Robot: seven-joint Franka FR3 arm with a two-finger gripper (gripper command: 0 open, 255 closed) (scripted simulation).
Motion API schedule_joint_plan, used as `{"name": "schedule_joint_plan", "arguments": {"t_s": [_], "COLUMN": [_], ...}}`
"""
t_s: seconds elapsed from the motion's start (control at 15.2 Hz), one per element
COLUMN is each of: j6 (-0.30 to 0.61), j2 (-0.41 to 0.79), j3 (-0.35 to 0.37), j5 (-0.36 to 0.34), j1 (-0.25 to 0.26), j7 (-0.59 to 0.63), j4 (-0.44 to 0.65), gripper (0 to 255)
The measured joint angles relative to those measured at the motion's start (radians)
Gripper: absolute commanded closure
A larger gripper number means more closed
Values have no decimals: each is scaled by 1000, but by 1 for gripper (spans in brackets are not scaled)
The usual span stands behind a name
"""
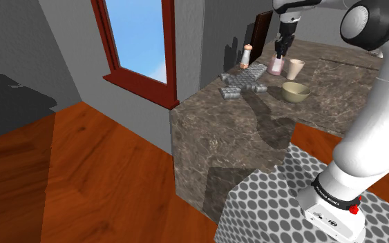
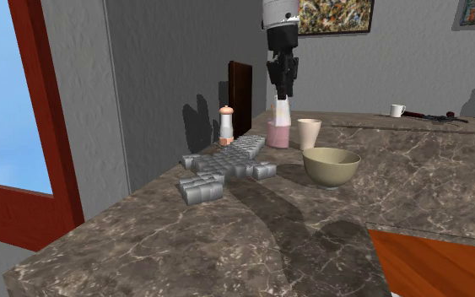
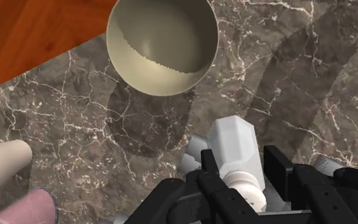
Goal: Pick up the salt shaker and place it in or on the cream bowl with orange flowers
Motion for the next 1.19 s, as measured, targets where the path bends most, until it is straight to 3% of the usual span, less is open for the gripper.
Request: {"name": "schedule_joint_plan", "arguments": {"t_s": [0.33, 0.73, 1.19], "j6": [23, 28, 107], "j2": [-98, -164, -169], "j3": [-39, -90, -98], "j5": [-28, -47, -50], "j1": [-43, -101, -110], "j7": [-83, -192, -201], "j4": [-106, -158, -240], "gripper": [255, 255, 255]}}
